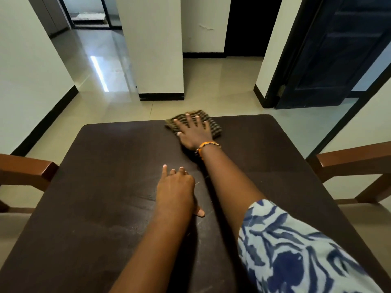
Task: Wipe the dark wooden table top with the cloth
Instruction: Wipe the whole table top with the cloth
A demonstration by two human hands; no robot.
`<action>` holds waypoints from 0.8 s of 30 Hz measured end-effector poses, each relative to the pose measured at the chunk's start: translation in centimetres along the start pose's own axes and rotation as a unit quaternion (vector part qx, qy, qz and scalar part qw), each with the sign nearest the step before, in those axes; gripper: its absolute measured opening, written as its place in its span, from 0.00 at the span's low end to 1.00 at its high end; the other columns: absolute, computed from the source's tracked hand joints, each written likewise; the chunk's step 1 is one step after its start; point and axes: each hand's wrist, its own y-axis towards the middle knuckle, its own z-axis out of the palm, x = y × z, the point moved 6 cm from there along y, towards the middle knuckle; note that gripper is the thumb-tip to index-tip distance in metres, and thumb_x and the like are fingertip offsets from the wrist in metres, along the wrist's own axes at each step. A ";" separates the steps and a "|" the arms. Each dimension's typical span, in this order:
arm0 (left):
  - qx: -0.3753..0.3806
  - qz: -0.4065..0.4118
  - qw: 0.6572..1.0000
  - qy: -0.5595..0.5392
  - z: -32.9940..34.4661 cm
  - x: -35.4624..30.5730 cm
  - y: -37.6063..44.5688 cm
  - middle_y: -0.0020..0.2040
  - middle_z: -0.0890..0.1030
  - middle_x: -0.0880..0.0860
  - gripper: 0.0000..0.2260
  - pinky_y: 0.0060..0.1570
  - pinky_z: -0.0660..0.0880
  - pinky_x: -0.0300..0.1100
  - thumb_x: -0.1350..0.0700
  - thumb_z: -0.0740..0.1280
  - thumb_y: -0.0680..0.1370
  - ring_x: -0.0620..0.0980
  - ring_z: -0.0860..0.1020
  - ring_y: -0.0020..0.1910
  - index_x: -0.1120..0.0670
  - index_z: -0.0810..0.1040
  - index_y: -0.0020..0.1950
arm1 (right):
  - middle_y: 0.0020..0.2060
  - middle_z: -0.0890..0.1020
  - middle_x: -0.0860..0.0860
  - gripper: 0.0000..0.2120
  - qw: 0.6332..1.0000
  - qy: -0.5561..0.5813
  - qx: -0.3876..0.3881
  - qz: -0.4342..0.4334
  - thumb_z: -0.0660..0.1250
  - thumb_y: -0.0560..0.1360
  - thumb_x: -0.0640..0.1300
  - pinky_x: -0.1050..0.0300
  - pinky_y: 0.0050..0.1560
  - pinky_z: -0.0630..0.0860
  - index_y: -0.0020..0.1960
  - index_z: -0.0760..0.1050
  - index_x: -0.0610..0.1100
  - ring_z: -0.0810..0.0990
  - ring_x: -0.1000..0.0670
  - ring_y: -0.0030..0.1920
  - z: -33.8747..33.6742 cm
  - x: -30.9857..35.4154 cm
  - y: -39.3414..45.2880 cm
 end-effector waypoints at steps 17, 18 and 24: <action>0.018 -0.026 0.999 0.020 0.6 0.5 0.0 0.76 0.59 0.51 0.45 0.72 0.39 0.57 0.32 0.67 0.63 0.54 0.57 0.75 0.56 0.61 0.72 | 0.77 0.51 0.48 0.23 0.974 0.016 -0.095 0.204 0.48 0.81 0.54 0.42 0.74 0.46 0.75 0.51 0.58 0.48 0.42 0.76 -4.1 -20.8 -5.1; 0.014 -0.028 0.999 0.016 0.6 0.6 0.1 0.76 0.60 0.51 0.45 0.72 0.39 0.57 0.32 0.67 0.63 0.55 0.56 0.75 0.56 0.61 0.72 | 0.77 0.51 0.48 0.23 0.975 0.016 -0.102 0.196 0.48 0.81 0.54 0.41 0.74 0.47 0.75 0.51 0.58 0.48 0.42 0.76 -4.1 -20.6 -5.6; -0.013 -0.022 1.000 0.001 -0.1 -0.2 0.3 0.76 0.60 0.53 0.44 0.71 0.36 0.60 0.33 0.67 0.63 0.59 0.52 0.76 0.56 0.63 0.72 | 0.77 0.52 0.48 0.23 0.976 -0.013 -0.100 0.192 0.48 0.81 0.54 0.40 0.73 0.49 0.75 0.50 0.59 0.50 0.43 0.76 -3.3 -20.5 -13.3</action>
